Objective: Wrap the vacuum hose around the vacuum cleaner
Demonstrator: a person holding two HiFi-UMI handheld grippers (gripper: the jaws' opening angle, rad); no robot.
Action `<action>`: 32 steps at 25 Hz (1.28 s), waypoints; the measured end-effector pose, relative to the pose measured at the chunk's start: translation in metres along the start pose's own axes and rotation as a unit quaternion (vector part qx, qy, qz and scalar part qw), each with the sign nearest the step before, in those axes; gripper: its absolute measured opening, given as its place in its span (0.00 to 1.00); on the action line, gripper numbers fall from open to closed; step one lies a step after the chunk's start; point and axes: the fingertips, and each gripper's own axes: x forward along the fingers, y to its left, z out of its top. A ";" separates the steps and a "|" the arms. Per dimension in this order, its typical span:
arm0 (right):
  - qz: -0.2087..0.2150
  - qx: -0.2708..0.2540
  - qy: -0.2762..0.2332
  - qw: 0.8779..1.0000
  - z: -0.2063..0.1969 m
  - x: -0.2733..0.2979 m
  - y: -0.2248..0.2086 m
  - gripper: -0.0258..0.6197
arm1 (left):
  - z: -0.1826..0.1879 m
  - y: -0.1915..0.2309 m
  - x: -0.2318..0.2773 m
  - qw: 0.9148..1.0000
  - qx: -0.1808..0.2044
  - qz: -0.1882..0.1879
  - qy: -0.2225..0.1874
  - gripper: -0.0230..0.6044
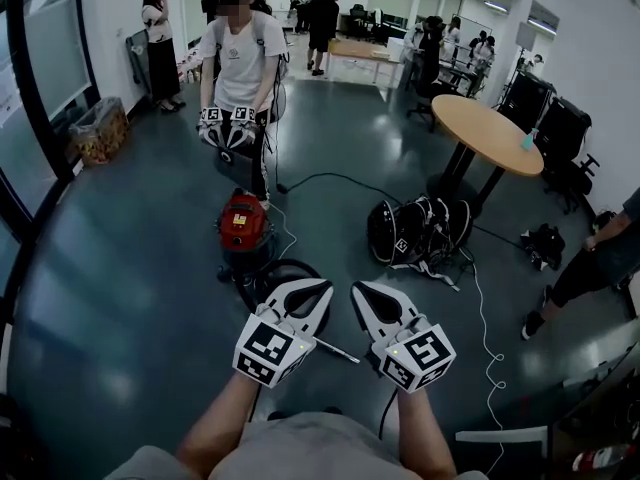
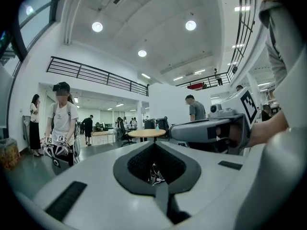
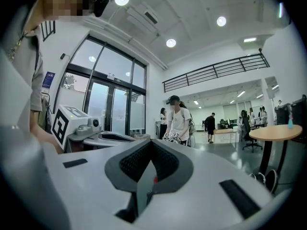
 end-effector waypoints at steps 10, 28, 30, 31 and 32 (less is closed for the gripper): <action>0.004 -0.005 -0.013 1.000 0.008 -0.001 0.001 0.04 | 0.009 0.002 -0.002 1.000 0.006 0.004 -0.008 0.05; 0.005 -0.003 -0.010 1.000 0.008 -0.008 0.008 0.05 | -0.001 -0.014 -0.005 1.000 0.005 -0.013 0.009 0.05; 0.006 -0.004 -0.009 1.000 0.008 -0.008 0.008 0.04 | -0.002 -0.013 -0.005 1.000 0.004 -0.013 0.009 0.05; 0.005 -0.003 -0.009 1.000 0.007 -0.008 0.008 0.04 | -0.003 -0.013 -0.006 1.000 0.004 -0.014 0.009 0.05; 0.004 -0.002 -0.009 1.000 0.007 -0.008 0.009 0.04 | -0.003 -0.013 -0.006 1.000 0.005 -0.015 0.009 0.05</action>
